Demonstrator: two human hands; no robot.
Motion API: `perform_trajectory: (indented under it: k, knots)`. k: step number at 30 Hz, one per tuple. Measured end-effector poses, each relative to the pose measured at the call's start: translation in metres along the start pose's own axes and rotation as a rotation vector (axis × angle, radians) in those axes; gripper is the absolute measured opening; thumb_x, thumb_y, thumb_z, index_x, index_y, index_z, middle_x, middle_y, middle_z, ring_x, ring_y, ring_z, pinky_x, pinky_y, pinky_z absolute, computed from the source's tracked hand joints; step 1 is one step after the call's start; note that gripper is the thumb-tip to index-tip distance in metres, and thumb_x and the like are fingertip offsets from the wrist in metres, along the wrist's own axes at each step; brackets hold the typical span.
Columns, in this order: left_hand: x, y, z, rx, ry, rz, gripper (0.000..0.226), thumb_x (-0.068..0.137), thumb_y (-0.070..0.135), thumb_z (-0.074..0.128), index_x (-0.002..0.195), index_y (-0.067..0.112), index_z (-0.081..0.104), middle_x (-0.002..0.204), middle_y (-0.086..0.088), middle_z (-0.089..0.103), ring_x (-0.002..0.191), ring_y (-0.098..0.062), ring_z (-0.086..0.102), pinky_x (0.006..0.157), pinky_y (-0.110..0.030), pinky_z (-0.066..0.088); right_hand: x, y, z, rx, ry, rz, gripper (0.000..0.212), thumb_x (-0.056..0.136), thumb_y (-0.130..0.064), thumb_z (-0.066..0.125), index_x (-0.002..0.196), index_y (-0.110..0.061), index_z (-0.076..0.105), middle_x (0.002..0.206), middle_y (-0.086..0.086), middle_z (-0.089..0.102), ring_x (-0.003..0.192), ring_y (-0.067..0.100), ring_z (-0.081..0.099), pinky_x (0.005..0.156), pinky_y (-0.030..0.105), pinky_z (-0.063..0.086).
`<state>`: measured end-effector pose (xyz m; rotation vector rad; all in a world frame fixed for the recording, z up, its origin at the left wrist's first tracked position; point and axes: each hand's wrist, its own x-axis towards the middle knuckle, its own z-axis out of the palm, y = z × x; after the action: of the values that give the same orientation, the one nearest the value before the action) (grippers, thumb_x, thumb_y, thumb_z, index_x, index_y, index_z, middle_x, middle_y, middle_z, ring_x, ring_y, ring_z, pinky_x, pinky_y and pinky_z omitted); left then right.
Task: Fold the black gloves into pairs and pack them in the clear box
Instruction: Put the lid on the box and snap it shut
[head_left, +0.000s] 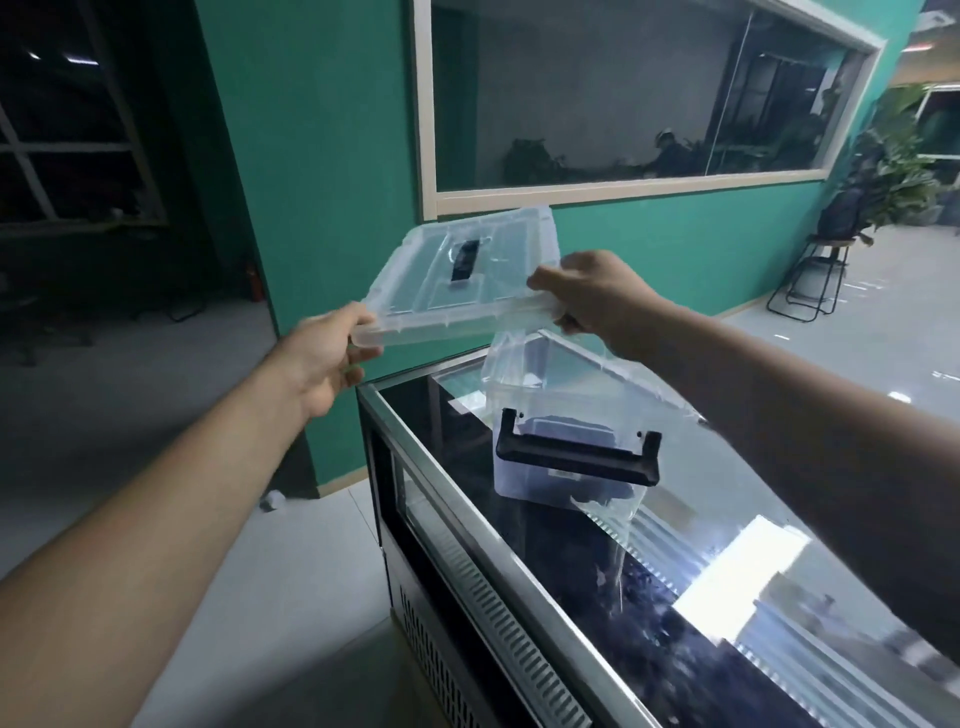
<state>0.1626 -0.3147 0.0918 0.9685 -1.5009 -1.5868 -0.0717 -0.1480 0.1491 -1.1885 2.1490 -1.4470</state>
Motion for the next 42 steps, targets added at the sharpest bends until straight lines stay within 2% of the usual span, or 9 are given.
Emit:
perform_trajectory:
  k: [5,10,15,18,24,31,34,36,42]
  knots:
    - [0.004,-0.009,0.056,0.194,-0.021,0.089,0.018,0.1,0.031,0.06,0.089,0.023,0.072,0.094,0.003,0.065,0.09,-0.019,0.057,0.069,-0.033,0.041,-0.011,0.037,-0.048,-0.266,0.05,0.01,0.041,0.099,-0.036,0.065,0.109,0.003,0.07,0.069,0.011,0.062,0.058,0.022,0.052,0.057,0.03,0.042]
    - [-0.005,-0.018,0.102,0.459,0.037,0.228,0.022,0.102,0.033,0.055,0.098,0.017,0.07,0.086,0.004,0.064,0.076,-0.017,0.053,0.065,-0.03,0.039,-0.026,0.07,-0.08,-0.415,0.07,0.008,0.04,0.103,-0.044,0.062,0.117,-0.007,0.068,0.076,-0.001,0.059,0.078,0.028,0.057,0.074,0.035,0.045]
    - [-0.013,-0.023,0.116,0.809,0.085,0.33,0.031,0.104,0.039,0.05,0.102,0.016,0.07,0.095,-0.004,0.072,0.091,-0.032,0.064,0.074,-0.036,0.047,-0.04,0.081,-0.092,-0.579,0.039,0.035,0.046,0.107,-0.042,0.058,0.129,-0.002,0.065,0.111,0.019,0.074,0.094,0.035,0.067,0.08,0.036,0.048]
    - [-0.016,-0.025,0.12,0.842,0.086,0.362,0.032,0.103,0.04,0.051,0.099,0.015,0.069,0.095,-0.006,0.073,0.092,-0.035,0.065,0.077,-0.038,0.049,-0.045,0.085,-0.096,-0.588,0.044,0.059,0.052,0.108,-0.042,0.056,0.137,0.001,0.062,0.117,0.021,0.073,0.095,0.033,0.066,0.083,0.036,0.049]
    - [-0.021,-0.025,0.117,0.848,0.05,0.336,0.031,0.102,0.04,0.053,0.099,0.015,0.069,0.097,-0.003,0.071,0.088,-0.028,0.064,0.07,-0.034,0.045,-0.055,0.089,-0.096,-0.671,0.027,0.064,0.061,0.108,-0.043,0.054,0.154,-0.003,0.052,0.155,0.022,0.058,0.139,0.038,0.058,0.109,0.04,0.046]
    - [-0.024,-0.031,0.11,0.733,-0.026,0.262,0.024,0.093,0.041,0.061,0.094,0.023,0.077,0.09,0.0,0.08,0.087,-0.03,0.078,0.085,-0.04,0.063,-0.063,0.105,-0.091,-0.626,0.017,0.065,0.063,0.109,-0.044,0.052,0.158,-0.005,0.047,0.149,0.024,0.062,0.13,0.039,0.063,0.104,0.041,0.049]
    - [-0.019,-0.032,0.11,0.719,-0.022,0.263,0.025,0.095,0.036,0.061,0.092,0.02,0.08,0.091,-0.005,0.081,0.086,-0.033,0.076,0.078,-0.036,0.06,-0.061,0.119,-0.09,-0.296,0.021,0.103,0.054,0.112,-0.045,0.048,0.126,0.003,0.066,0.093,0.018,0.074,0.078,0.031,0.067,0.073,0.038,0.053]
    - [-0.013,-0.034,0.109,0.691,-0.032,0.254,0.024,0.096,0.033,0.061,0.092,0.019,0.081,0.092,-0.007,0.081,0.078,-0.031,0.068,0.072,-0.032,0.051,-0.059,0.125,-0.09,-0.065,0.028,0.24,0.057,0.112,-0.043,0.05,0.113,0.011,0.069,0.061,0.01,0.059,0.051,0.023,0.05,0.055,0.032,0.043]
    - [0.0,-0.048,0.091,0.443,-0.122,0.165,0.043,0.105,0.053,0.055,0.112,0.018,0.079,0.102,-0.001,0.076,0.091,-0.023,0.065,0.075,-0.034,0.048,-0.072,0.116,-0.088,0.379,-0.178,0.564,0.032,0.107,-0.036,0.058,0.096,-0.005,0.06,0.06,0.007,0.054,0.052,0.018,0.043,0.054,0.028,0.034]
